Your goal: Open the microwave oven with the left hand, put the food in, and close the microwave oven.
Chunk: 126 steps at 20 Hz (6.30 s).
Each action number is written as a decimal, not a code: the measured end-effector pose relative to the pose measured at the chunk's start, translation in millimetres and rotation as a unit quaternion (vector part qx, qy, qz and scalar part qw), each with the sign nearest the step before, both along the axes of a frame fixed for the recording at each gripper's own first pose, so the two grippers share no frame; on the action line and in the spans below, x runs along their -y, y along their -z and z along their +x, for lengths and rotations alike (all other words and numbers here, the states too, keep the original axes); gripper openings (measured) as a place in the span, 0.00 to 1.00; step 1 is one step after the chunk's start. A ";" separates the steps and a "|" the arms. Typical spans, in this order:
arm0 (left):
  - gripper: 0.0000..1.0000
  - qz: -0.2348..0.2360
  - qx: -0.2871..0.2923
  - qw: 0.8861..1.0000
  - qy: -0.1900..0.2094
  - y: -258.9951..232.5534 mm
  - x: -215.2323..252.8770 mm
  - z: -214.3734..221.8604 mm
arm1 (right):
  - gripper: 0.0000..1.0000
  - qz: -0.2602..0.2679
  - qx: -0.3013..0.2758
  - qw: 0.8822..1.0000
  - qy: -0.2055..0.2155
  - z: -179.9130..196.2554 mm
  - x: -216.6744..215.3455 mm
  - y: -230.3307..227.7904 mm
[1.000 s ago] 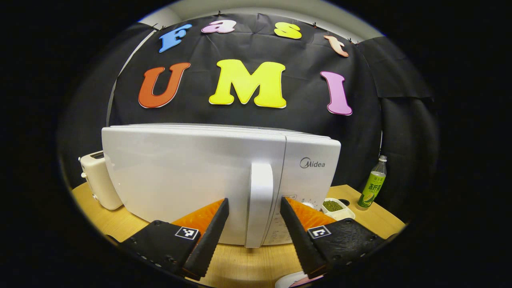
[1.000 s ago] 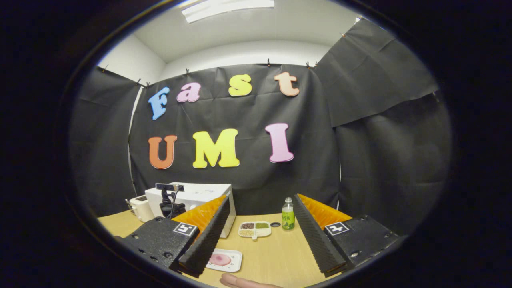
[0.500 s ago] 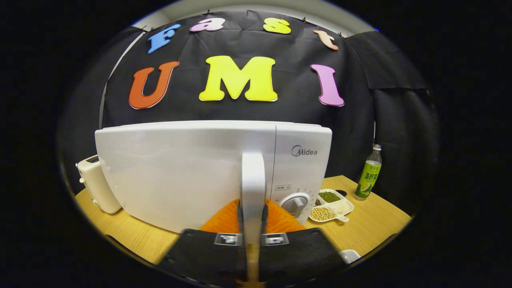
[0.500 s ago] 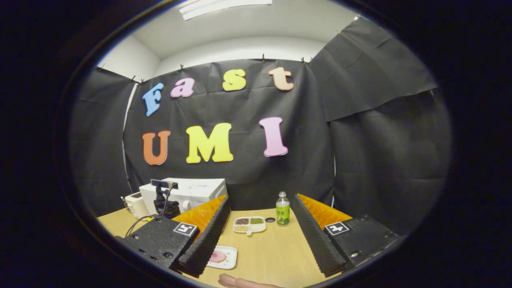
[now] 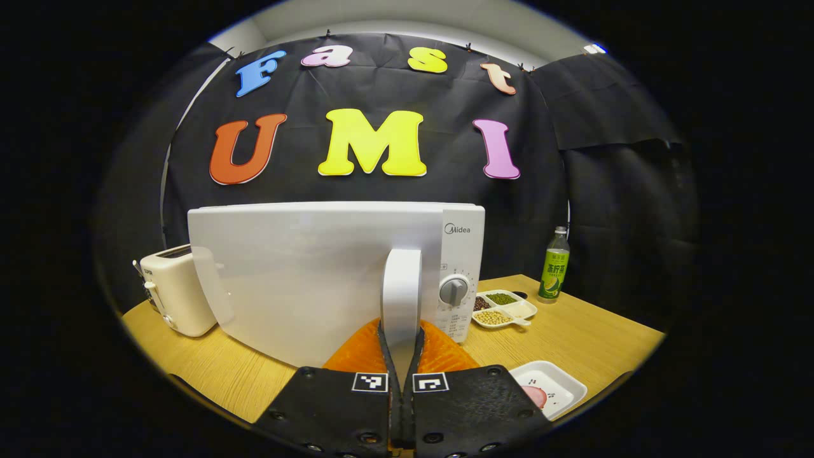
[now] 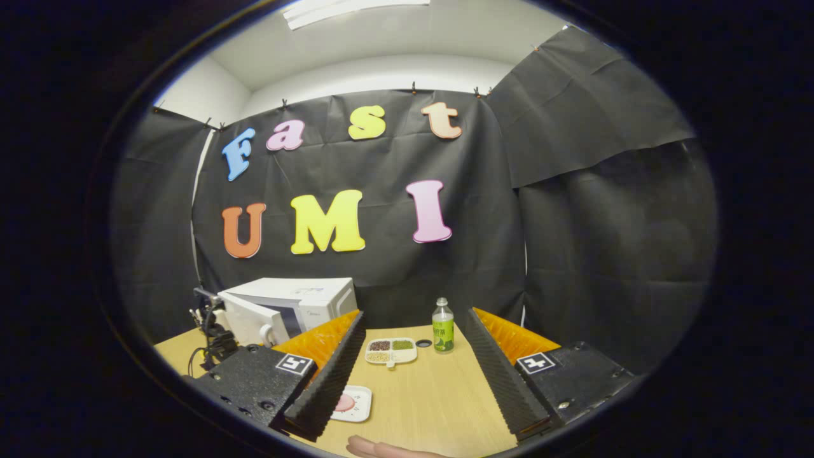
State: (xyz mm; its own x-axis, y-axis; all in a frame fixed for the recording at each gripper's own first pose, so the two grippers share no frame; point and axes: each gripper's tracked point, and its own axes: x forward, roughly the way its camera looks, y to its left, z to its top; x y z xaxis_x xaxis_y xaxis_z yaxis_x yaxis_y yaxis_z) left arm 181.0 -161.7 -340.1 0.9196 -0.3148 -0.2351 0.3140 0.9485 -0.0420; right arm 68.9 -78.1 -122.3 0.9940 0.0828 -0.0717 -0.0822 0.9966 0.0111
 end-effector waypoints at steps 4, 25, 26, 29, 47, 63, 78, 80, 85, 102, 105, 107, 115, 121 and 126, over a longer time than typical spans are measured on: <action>0.00 0.014 -0.005 1.000 0.004 -4.3 -34.0 -38.1 | 1.00 0.001 0.001 1.000 -0.014 -16.3 -20.3 1.2; 0.10 -0.025 -0.018 0.998 -0.046 -13.9 -283.6 -134.2 | 0.93 -0.034 0.001 0.995 -0.095 -72.0 -132.9 2.1; 0.12 -0.035 -0.020 0.998 -0.040 -11.7 -287.5 -133.3 | 1.00 -0.036 0.003 0.995 -0.095 -71.9 -135.4 1.9; 0.33 -0.068 -0.029 0.997 -0.001 -9.1 -285.0 -131.7 | 0.93 -0.039 0.003 0.994 -0.100 -72.8 -143.7 1.0; 0.94 0.023 0.037 0.992 -0.117 -107.9 -247.4 -230.1 | 0.94 -0.101 -0.179 0.973 -0.100 21.5 -117.0 116.3; 0.92 -0.013 0.054 0.992 -0.114 -145.5 -156.6 -190.6 | 0.64 0.029 -0.618 0.770 -0.157 78.4 -105.8 332.9; 0.92 -0.023 0.054 0.990 -0.125 -153.9 -189.3 -191.1 | 0.04 0.148 -0.667 0.700 -0.207 71.2 -139.2 324.3; 0.92 -0.027 0.064 0.989 -0.128 -158.2 -196.3 -191.0 | 0.04 0.147 -0.659 0.707 -0.211 68.6 -146.9 309.9; 0.92 -0.030 0.067 0.990 -0.124 -154.5 -215.0 -192.5 | 0.04 0.134 -0.634 0.729 -0.220 69.5 -185.5 282.0; 0.92 -0.004 0.074 0.981 -0.181 -149.2 -280.5 -209.0 | 0.04 0.354 -0.537 0.758 -0.111 70.9 -400.6 296.5; 0.92 -0.009 0.085 0.980 -0.179 -156.9 -281.9 -213.3 | 0.04 0.414 -0.495 0.759 -0.087 89.4 -429.1 293.6; 0.92 -0.005 0.093 0.979 -0.182 -160.5 -287.1 -214.2 | 0.05 0.449 -0.473 0.757 -0.044 105.5 -435.8 296.7; 0.92 -0.003 0.077 0.980 -0.182 -145.0 -293.5 -209.2 | 0.05 0.527 -0.316 0.787 0.048 209.2 -443.1 290.8; 0.92 -0.001 0.075 0.978 -0.193 -142.9 -296.8 -204.1 | 0.06 0.547 -0.229 0.800 0.089 268.5 -450.6 299.4; 0.92 -0.007 0.083 0.978 -0.190 -145.6 -296.4 -202.9 | 0.08 0.528 -0.201 0.820 0.094 289.8 -456.2 318.0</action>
